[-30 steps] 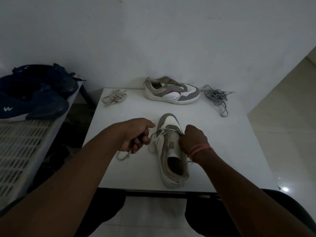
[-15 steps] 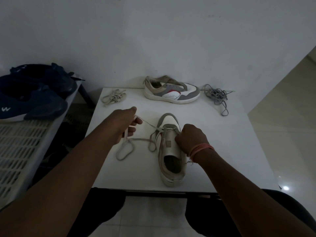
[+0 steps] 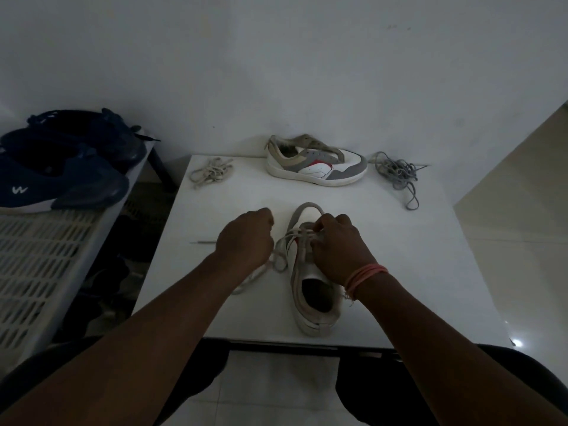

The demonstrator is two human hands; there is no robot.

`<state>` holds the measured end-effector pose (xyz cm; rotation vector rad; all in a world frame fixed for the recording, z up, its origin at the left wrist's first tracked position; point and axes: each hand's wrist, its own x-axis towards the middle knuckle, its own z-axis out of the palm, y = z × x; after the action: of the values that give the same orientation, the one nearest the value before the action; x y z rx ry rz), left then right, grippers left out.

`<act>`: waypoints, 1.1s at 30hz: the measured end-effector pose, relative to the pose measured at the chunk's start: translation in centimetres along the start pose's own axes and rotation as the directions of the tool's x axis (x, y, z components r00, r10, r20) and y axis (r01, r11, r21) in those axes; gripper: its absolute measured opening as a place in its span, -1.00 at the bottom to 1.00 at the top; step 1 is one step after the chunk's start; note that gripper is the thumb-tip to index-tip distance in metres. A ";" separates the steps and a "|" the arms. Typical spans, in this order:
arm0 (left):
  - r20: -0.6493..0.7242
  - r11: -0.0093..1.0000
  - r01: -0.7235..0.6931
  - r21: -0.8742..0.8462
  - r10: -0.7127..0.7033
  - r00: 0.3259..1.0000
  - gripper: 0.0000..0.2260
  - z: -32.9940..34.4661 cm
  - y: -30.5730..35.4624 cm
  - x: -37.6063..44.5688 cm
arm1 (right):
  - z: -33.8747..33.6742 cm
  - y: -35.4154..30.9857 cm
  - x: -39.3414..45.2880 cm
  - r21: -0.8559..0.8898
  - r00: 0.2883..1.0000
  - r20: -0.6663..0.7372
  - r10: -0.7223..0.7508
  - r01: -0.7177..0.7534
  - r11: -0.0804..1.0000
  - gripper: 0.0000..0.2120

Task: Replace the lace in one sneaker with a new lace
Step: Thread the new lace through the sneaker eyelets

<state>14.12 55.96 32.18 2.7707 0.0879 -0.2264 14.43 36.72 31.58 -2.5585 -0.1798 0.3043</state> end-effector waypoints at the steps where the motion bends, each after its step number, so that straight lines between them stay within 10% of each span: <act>1: -0.011 0.993 -0.012 -0.114 0.011 1.000 -0.62 0.7 0.3 0.1 | 0.0 0.0 0.0 -0.001 1.000 -0.005 -0.002 0.002 1.000 -0.68; 4: 0.039 0.929 0.035 -0.369 -0.022 0.999 -0.65 3.2 1.3 0.7 | 0.0 -0.4 0.1 -0.013 1.000 -0.021 -0.005 0.005 1.000 -0.68; 10: -0.133 0.990 0.084 0.117 -0.068 0.989 -0.80 3.6 2.5 0.8 | -0.2 0.6 0.1 0.044 0.997 -0.069 -0.018 0.021 0.999 -0.76; 12: -0.002 0.989 0.119 -0.085 -0.119 0.993 -0.80 0.4 3.2 1.0 | -0.6 0.6 0.4 0.083 0.990 -0.141 -0.017 0.029 0.996 -0.75; 16: 0.247 0.516 0.234 -0.824 -0.045 0.968 -0.78 -7.4 4.6 0.5 | -2.1 -1.1 0.4 0.318 0.974 -0.211 -0.083 0.148 0.936 -0.66; 20: 0.198 -0.226 0.267 -0.937 0.285 0.938 -0.71 -10.2 5.1 -0.6 | -2.8 -3.4 -1.0 0.793 0.960 0.001 -0.282 0.171 0.585 -0.62; 24: 0.162 -0.434 0.249 -0.866 0.227 0.960 -0.70 -9.8 4.7 0.0 | -2.8 -4.0 -0.9 0.866 0.919 0.021 -0.393 0.180 0.467 -0.68; 28: 0.289 -0.746 0.095 -0.660 -0.135 0.948 -0.80 -9.1 1.7 1.9 | -5.3 -2.1 0.4 0.986 0.992 -0.015 -0.122 0.035 0.165 -0.75; 33: 0.408 -0.668 0.094 -0.738 -0.330 0.851 -0.78 -8.0 -0.5 2.7 | -8.3 1.4 1.5 0.976 0.969 -0.094 0.229 0.045 0.213 -0.69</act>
<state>17.93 59.39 38.88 0.4838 0.7304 0.0286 18.10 31.63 37.41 -1.2371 0.2269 0.0884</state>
